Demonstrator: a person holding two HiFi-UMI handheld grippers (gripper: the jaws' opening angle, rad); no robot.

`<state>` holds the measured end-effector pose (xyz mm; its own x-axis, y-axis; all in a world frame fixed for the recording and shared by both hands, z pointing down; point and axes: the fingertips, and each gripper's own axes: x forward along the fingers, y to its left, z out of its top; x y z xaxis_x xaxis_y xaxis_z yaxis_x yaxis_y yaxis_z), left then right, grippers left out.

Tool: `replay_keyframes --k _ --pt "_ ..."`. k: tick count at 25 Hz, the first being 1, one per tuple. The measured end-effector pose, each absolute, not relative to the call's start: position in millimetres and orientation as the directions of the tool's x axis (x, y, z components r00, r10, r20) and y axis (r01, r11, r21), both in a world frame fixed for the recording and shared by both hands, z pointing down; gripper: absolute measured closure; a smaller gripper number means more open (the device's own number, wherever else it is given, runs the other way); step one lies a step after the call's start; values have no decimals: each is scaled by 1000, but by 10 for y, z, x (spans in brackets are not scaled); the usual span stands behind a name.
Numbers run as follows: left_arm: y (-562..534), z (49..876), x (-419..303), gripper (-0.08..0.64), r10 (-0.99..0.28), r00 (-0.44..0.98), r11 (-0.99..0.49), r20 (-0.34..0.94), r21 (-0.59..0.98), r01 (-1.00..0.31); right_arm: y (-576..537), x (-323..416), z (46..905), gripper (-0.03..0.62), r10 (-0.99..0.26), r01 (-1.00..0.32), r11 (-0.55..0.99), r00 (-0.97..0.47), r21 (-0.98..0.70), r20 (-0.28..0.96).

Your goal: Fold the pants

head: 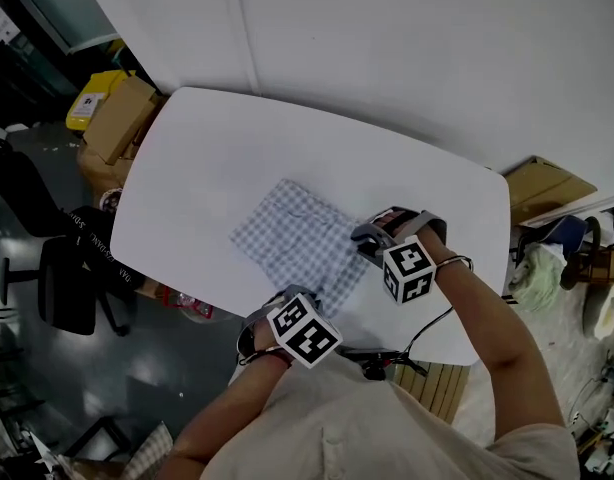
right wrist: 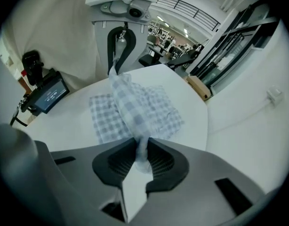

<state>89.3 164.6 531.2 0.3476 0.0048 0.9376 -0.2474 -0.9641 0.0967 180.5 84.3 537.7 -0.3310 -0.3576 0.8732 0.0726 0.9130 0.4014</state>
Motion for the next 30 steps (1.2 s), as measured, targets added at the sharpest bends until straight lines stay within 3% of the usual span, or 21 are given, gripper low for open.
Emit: replay_keyframes --k 8,14,25,30 --pt "1914 5909 1024 523 92 372 -946 924 198 -258 1049 1896 5897 512 -263 179 933 -246 311 933" --pt "2125 6071 1084 410 241 449 -875 860 393 -283 1194 1955 6017 484 -221 148 954 -234 259 947" --pt "2422 5820 1032 374 373 442 -861 816 482 -164 1456 2210 5828 453 -137 56 987 -187 149 973" --pt "2043 5682 1126 377 267 492 -880 828 418 -225 1234 2000 5539 555 -146 -151 983 -258 109 955"
